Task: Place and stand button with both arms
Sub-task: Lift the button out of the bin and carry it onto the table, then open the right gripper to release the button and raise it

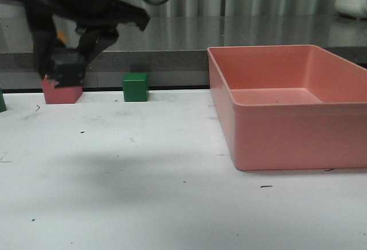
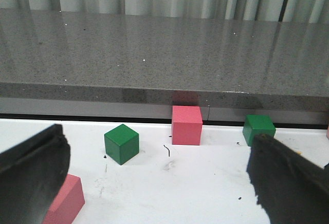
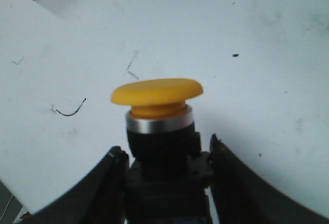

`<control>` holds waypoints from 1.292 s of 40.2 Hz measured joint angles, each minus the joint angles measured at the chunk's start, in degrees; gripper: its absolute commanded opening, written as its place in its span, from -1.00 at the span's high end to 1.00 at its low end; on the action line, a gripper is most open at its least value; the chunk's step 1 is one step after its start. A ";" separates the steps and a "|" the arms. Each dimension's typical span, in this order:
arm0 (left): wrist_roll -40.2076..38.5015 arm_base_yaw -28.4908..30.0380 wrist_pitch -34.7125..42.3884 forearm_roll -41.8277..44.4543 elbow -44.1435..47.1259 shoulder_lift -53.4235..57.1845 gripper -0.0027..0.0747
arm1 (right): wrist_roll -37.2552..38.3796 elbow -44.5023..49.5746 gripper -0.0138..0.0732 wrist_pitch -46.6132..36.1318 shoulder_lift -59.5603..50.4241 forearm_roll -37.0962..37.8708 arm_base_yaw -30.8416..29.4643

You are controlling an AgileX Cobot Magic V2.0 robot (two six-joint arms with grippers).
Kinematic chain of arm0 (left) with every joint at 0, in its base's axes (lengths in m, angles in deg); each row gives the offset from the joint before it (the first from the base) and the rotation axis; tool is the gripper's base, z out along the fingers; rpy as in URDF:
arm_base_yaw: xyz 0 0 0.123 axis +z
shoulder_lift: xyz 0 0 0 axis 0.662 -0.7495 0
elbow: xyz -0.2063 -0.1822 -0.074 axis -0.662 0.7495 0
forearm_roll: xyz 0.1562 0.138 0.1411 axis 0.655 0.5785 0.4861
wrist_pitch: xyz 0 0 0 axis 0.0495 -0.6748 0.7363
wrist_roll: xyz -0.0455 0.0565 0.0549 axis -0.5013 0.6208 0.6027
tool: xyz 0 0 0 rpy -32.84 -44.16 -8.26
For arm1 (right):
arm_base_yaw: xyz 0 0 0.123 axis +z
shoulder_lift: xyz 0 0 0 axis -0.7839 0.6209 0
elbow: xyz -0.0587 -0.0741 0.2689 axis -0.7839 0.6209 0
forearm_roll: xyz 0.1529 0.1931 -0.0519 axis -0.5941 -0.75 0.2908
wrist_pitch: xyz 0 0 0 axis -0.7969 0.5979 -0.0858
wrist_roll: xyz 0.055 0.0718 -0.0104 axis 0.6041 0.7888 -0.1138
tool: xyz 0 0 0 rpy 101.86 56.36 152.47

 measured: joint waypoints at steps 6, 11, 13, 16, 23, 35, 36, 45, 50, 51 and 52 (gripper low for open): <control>0.00 0.00 0.00 0.00 0.00 0.00 -0.80 | 6.28 -3.31 0.26 1.18 6.39 0.60 -0.33; 0.00 0.00 0.00 0.00 0.00 0.00 -0.80 | 16.07 -3.53 0.26 1.72 9.67 3.00 -2.14; 0.00 0.00 0.00 0.00 0.00 0.00 -0.80 | 20.34 -3.53 0.26 2.10 10.63 3.75 -2.85; 0.00 0.00 0.00 0.00 0.00 0.00 -0.80 | 25.70 -3.53 0.26 2.24 11.66 4.51 -3.73; 0.00 0.00 0.00 0.00 0.00 0.00 -0.80 | 31.88 -3.58 0.26 1.85 12.76 4.82 -3.82; 0.00 0.00 -0.10 0.00 0.00 0.00 -0.80 | 32.73 -3.95 0.23 1.71 13.82 4.59 -3.72; 0.00 0.00 -0.10 0.00 0.00 0.00 -0.80 | 32.73 -3.95 0.20 1.60 13.82 4.59 -3.72; 0.00 0.00 -0.10 0.00 0.00 0.00 -0.80 | 32.89 -3.95 -0.05 1.61 13.82 4.59 -3.72; 0.00 0.00 -0.10 0.00 0.00 0.00 -0.80 | 32.88 -3.95 -0.29 1.61 13.82 4.59 -3.72; 0.00 0.00 -0.10 0.00 0.00 0.00 -0.80 | 32.88 -3.95 -0.35 1.61 13.82 4.59 -3.72; 0.00 0.00 -0.10 0.00 0.00 0.00 -0.80 | 32.88 -3.95 -0.40 1.61 13.82 4.59 -3.72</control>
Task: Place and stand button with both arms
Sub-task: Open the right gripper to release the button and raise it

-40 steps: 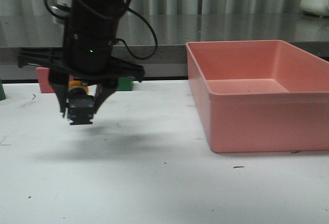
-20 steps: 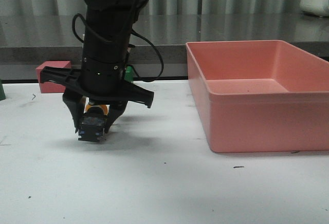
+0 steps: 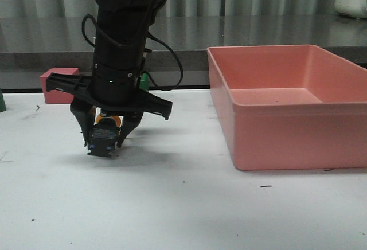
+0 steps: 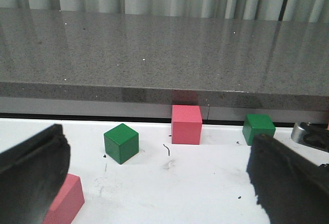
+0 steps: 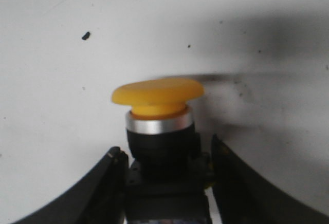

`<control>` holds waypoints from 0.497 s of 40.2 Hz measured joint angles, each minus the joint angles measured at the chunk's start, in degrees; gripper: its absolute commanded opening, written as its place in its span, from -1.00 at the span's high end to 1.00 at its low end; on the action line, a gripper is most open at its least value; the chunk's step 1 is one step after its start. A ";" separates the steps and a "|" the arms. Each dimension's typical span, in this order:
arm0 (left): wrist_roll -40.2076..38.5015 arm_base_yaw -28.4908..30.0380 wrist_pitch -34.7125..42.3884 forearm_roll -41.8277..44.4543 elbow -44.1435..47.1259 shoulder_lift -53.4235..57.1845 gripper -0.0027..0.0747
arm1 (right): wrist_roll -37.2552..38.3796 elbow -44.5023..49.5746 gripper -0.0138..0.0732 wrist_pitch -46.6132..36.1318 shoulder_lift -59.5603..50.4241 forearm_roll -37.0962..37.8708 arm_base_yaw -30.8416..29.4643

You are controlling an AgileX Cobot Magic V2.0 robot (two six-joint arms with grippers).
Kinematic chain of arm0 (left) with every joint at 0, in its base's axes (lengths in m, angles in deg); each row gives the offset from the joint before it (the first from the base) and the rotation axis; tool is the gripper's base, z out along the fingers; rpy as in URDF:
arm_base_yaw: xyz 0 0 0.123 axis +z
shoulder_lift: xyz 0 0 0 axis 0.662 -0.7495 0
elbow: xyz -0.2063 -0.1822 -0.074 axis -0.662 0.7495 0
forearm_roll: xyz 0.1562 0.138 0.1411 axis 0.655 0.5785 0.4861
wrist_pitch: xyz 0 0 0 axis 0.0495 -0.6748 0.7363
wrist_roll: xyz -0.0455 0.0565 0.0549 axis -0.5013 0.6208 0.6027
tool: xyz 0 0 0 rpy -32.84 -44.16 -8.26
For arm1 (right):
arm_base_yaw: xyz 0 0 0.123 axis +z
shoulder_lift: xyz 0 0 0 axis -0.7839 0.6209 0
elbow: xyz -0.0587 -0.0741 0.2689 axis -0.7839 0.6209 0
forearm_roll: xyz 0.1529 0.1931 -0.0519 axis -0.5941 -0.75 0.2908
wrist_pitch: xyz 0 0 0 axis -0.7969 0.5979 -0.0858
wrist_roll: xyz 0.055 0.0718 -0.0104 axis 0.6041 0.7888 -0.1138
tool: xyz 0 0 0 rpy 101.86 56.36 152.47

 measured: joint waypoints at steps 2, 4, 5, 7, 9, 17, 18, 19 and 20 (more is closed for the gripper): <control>0.00 0.00 0.00 0.00 0.00 0.00 -0.80 | 0.00 0.00 -0.46 0.00 0.00 0.00 0.00; 0.00 0.00 0.00 0.00 0.00 0.00 -0.80 | 0.00 0.00 -0.48 0.00 0.00 0.00 0.00; 0.00 0.00 0.00 0.00 0.00 0.00 -0.80 | 0.00 0.00 -0.49 0.00 0.00 0.00 0.00; 0.00 0.00 0.00 0.00 0.00 0.00 -0.80 | 0.00 0.00 -0.49 0.00 0.00 0.00 0.00; 0.00 0.00 0.00 0.00 0.00 0.00 -0.80 | 0.00 0.00 -0.49 0.00 0.00 -0.11 0.00; 0.00 0.00 0.00 0.00 0.00 0.00 -0.80 | 0.00 0.00 -0.45 0.00 -1.38 -0.10 0.00; 0.00 0.00 0.00 0.00 0.00 0.00 -0.80 | 0.00 0.00 -0.40 -0.14 -1.85 -0.10 0.00; 0.00 0.00 0.00 0.00 0.00 0.00 -0.80 | -0.16 0.00 -0.33 -0.37 -2.37 -0.10 0.00; 0.00 0.00 0.00 0.00 0.00 0.00 -0.80 | -0.49 0.00 -0.29 -0.67 -3.13 -0.10 0.00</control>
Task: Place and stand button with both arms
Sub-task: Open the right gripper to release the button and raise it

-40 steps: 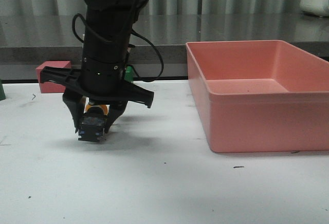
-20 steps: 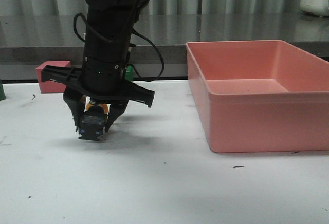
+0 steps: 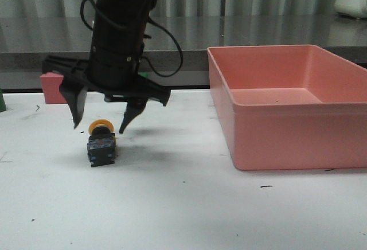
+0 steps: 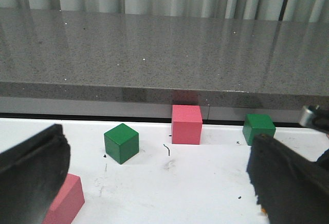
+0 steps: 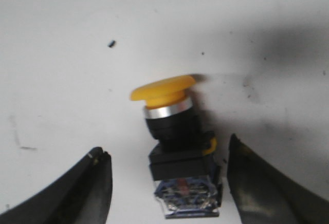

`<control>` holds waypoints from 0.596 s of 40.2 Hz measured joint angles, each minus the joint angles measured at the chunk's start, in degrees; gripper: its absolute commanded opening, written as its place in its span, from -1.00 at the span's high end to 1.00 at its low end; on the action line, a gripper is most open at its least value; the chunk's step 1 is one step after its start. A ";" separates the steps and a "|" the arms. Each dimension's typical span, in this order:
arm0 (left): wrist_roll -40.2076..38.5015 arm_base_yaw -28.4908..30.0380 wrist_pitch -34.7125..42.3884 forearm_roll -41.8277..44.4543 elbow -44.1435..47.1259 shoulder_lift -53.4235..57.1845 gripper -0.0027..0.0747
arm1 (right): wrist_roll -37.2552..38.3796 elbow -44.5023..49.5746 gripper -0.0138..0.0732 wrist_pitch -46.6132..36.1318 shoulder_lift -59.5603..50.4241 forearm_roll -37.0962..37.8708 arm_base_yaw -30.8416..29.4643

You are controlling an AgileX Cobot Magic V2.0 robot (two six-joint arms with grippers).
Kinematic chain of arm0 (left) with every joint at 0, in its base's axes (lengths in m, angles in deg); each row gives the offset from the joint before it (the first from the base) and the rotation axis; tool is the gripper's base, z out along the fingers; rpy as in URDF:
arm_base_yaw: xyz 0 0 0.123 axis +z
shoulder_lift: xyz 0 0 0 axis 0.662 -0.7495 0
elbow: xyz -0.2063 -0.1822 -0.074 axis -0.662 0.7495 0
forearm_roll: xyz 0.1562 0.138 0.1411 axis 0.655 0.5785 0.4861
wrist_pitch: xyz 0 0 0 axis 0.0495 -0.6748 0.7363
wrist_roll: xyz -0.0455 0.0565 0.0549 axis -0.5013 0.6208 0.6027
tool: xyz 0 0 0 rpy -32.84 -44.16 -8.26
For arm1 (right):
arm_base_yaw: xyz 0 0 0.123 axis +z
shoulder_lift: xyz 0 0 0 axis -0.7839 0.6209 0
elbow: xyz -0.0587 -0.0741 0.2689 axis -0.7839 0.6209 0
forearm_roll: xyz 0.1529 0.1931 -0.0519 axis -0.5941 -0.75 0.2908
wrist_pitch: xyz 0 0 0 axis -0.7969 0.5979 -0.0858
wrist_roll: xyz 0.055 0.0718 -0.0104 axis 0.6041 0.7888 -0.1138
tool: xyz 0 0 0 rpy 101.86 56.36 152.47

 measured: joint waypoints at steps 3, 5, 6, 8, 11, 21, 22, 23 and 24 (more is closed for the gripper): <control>0.00 0.00 0.00 0.00 0.00 0.00 -0.80 | -1.72 -0.04 -0.01 -0.76 -2.30 0.00 0.00; 0.00 0.00 0.00 0.00 0.00 0.00 -0.80 | -3.10 -0.04 0.19 -1.02 -3.46 0.00 0.00; 0.00 0.00 0.00 0.00 0.00 0.00 -0.80 | -4.08 -0.04 0.30 -1.12 -4.14 0.00 0.00; 0.00 0.00 0.00 0.00 0.00 0.00 -0.80 | -6.02 -0.13 0.45 -1.07 -5.19 0.00 0.00; 0.00 0.00 0.00 0.00 0.00 0.00 -0.80 | -8.93 -0.13 0.68 -0.91 -6.47 0.11 0.00; 0.00 0.00 0.00 0.00 0.00 0.00 -0.80 | -19.60 -0.13 0.82 3.77 -11.43 2.59 -0.50; 0.00 0.00 0.00 0.00 0.00 0.00 -0.80 | -21.35 -0.13 0.82 4.55 -12.24 2.59 -0.73; 0.00 0.00 0.00 0.00 0.00 0.00 -0.80 | -22.80 -0.13 0.82 5.24 -12.92 2.59 -0.90; 0.00 0.00 0.00 0.00 0.00 0.00 -0.80 | -24.30 -0.13 0.82 5.99 -13.59 2.59 -1.42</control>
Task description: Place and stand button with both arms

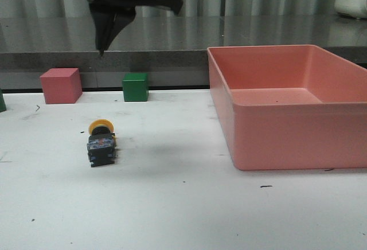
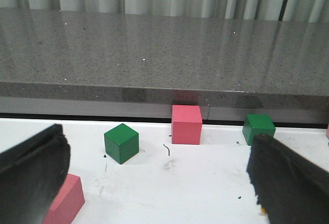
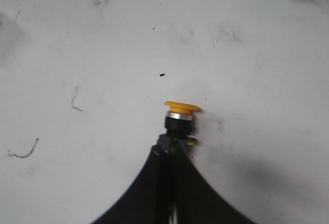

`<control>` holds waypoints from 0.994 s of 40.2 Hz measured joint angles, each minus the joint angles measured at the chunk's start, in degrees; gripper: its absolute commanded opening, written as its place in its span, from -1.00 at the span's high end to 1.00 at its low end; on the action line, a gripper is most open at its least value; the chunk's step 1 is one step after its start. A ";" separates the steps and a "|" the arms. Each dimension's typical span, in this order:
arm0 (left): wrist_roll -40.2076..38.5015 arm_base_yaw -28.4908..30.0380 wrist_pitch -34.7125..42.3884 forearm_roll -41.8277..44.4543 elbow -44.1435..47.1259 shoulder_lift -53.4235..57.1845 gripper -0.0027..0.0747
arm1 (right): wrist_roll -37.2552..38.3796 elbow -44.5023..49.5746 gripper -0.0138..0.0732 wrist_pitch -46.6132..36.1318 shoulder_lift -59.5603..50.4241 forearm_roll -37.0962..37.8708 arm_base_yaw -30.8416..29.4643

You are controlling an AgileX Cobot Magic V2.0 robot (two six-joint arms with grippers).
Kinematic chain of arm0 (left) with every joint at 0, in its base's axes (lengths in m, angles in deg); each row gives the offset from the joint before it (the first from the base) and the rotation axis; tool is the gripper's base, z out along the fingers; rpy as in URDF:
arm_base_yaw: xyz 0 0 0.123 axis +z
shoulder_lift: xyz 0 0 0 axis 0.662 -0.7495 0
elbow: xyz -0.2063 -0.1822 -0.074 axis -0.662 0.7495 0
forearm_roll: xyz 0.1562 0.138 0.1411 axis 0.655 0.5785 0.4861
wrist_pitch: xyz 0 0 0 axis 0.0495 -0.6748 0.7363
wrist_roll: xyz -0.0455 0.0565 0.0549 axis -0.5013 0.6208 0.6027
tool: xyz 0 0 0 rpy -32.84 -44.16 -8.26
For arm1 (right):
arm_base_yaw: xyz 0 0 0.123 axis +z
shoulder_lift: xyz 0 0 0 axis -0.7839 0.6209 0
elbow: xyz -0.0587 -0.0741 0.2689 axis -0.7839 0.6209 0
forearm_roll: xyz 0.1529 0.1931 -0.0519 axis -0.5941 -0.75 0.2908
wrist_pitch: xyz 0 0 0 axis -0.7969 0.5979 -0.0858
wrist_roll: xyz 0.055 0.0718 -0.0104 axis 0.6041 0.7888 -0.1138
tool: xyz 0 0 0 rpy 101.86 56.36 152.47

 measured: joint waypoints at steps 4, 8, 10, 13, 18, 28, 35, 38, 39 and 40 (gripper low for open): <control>0.00 0.00 0.00 0.00 0.00 0.00 -0.80 | -6.29 0.00 0.82 4.93 -3.55 0.00 -2.24; 0.00 0.00 0.00 0.00 0.00 0.00 -0.80 | -10.77 0.00 0.82 10.15 -6.51 0.00 -5.83; 0.00 0.00 0.00 0.00 0.00 0.00 -0.80 | -12.61 0.00 0.82 12.92 -7.90 0.32 -8.05; 0.00 0.00 0.00 0.00 0.00 0.00 -0.80 | -14.99 0.00 0.82 15.23 -9.71 0.32 -11.90; 0.00 0.00 0.00 0.00 0.00 0.00 -0.80 | -17.79 0.58 0.82 16.00 -12.26 0.32 -18.17; 0.00 0.00 0.00 0.00 0.00 0.00 -0.80 | -19.36 11.84 0.82 16.13 -22.73 0.32 -28.64; 0.00 0.00 0.00 0.00 0.00 0.00 -0.80 | -19.78 27.22 0.82 16.13 -32.67 0.32 -32.30; 0.00 0.00 0.00 0.00 0.00 0.00 -0.80 | -19.78 34.37 0.82 16.13 -37.33 0.32 -32.41; 0.00 0.00 0.00 0.00 0.00 0.00 -0.80 | -19.78 36.52 0.82 15.92 -39.33 0.32 -32.41; 0.00 0.00 0.00 0.00 0.00 0.00 -0.80 | -19.78 39.40 0.82 15.50 -40.84 0.00 -32.41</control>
